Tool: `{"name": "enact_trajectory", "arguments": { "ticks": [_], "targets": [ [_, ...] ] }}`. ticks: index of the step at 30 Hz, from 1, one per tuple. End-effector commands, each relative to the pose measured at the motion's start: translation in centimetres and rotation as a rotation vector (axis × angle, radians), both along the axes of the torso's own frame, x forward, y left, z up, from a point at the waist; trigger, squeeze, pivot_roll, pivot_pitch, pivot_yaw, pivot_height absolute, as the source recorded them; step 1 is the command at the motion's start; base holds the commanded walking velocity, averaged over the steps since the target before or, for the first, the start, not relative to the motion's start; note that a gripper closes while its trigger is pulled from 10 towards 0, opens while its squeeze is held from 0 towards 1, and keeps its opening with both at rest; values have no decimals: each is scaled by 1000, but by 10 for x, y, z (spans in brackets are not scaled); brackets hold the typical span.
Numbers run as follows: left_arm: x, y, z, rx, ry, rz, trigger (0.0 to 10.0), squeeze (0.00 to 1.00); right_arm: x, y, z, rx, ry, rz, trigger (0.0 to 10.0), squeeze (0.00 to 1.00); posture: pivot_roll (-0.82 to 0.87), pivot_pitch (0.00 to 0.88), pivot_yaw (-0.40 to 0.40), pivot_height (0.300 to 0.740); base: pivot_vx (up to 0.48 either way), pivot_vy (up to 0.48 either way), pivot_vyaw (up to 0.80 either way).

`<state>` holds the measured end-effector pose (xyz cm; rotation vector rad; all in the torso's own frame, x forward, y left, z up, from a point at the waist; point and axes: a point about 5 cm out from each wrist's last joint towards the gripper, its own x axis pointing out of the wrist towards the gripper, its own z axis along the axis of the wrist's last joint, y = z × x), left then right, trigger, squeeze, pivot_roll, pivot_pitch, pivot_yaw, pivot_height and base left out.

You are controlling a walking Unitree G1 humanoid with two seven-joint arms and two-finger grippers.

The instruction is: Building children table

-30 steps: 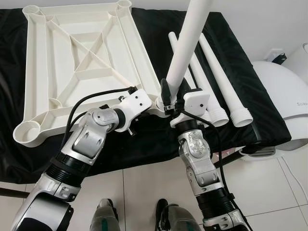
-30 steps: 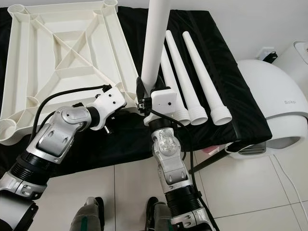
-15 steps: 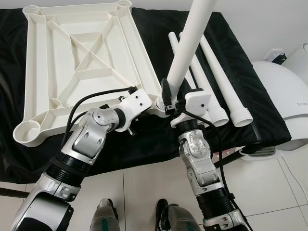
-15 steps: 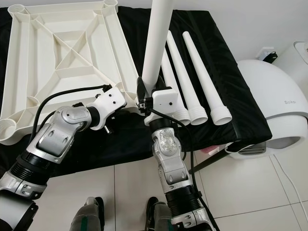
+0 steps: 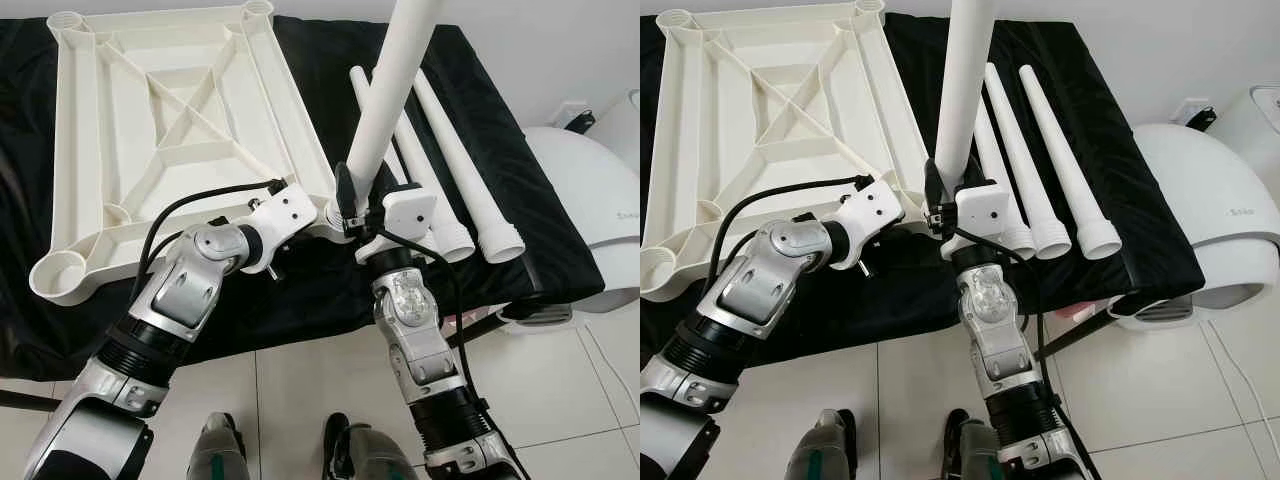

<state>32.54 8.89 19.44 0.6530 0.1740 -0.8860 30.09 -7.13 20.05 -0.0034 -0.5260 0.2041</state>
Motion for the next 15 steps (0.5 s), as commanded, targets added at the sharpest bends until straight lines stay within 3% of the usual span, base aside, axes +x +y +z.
{"name": "enact_trajectory", "arguments": {
  "ticks": [1, 13, 14, 15],
  "targets": [
    [1, 3, 18, -8, -81, -5, 10000, 0, 8, -42, -36, -49, 157, -180, 10000, 35, 100, 217, -51, 740, 0, 0, 0],
    [1, 4, 19, -7, -83, -5, 10000, 0, 9, -43, -37, -29, 170, -184, 10000, 31, 101, 214, -52, 740, 0, 0, 0],
    [1, 4, 19, -7, -83, -5, 10000, 0, 9, -43, -38, -21, 178, -170, 10000, 984, 101, 214, -52, 740, 0, 0, 0],
    [1, 4, 19, -7, -83, -5, 10000, 0, 9, -43, -38, -16, 183, -160, 10000, 984, 101, 214, -52, 740, 0, 0, 0]
  ]
}}
